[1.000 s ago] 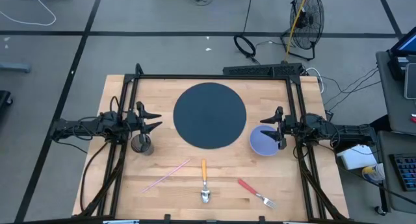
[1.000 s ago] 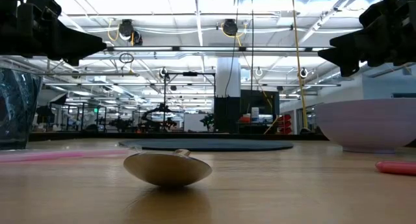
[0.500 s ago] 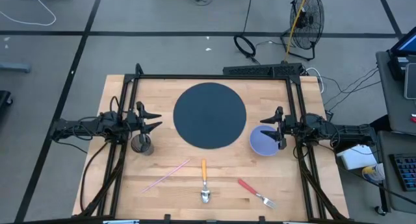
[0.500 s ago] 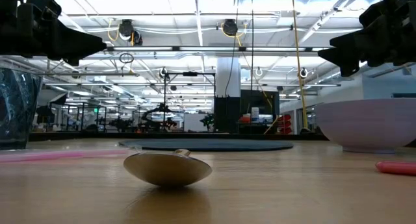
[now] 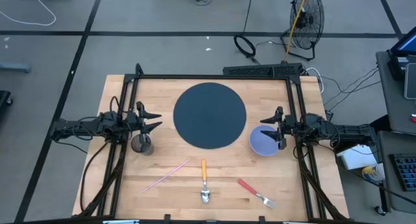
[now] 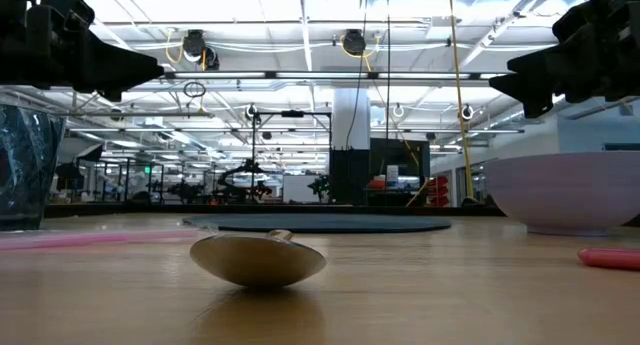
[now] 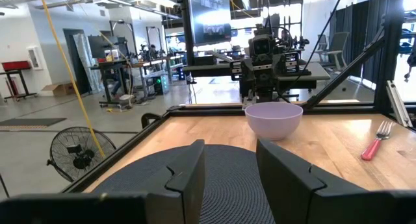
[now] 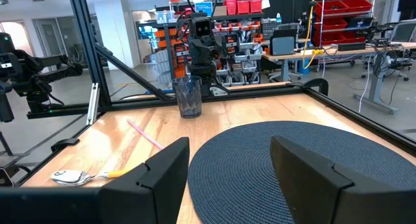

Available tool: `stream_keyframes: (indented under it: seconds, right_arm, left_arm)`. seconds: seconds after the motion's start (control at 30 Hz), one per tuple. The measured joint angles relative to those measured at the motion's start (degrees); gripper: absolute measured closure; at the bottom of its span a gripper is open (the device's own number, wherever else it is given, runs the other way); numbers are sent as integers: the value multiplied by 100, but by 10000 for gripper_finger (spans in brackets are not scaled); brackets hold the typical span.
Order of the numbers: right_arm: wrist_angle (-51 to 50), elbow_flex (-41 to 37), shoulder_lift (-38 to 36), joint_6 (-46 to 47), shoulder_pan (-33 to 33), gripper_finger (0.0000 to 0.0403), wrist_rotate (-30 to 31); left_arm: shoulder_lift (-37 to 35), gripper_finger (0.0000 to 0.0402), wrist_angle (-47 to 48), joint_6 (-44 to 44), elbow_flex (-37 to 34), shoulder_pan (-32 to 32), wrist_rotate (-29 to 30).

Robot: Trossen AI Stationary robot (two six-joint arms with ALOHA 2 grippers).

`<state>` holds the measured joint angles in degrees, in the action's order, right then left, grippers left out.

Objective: Pick & Place Utensil

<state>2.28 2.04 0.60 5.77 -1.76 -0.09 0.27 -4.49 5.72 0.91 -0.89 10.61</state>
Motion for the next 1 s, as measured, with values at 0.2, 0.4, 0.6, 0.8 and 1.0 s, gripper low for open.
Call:
stream_keyframes:
  seconds: [0.2, 0.4, 0.6, 0.8, 1.0]
  right_arm:
    - [11, 0, 0, -1, -2, 193, 1]
    - [25, -2, 0, 63, -2, 193, 4]
    - [72, -1, 0, 315, -1, 193, 6]
    - [144, -1, 2, 624, -1, 193, -15]
    - [355, -2, 2, 1439, 0, 193, 12]
  left_arm:
    - [-2, 256, 0, 0, 0, 0, -1]
    - [0, 256, -33, -358, -1, 0, -8]
    - [-1, 256, -33, -1151, 0, 0, -8]
    - [1, 256, -42, -1189, 0, 0, -6]
    - [9, 256, -40, -1338, -1, 0, -21]
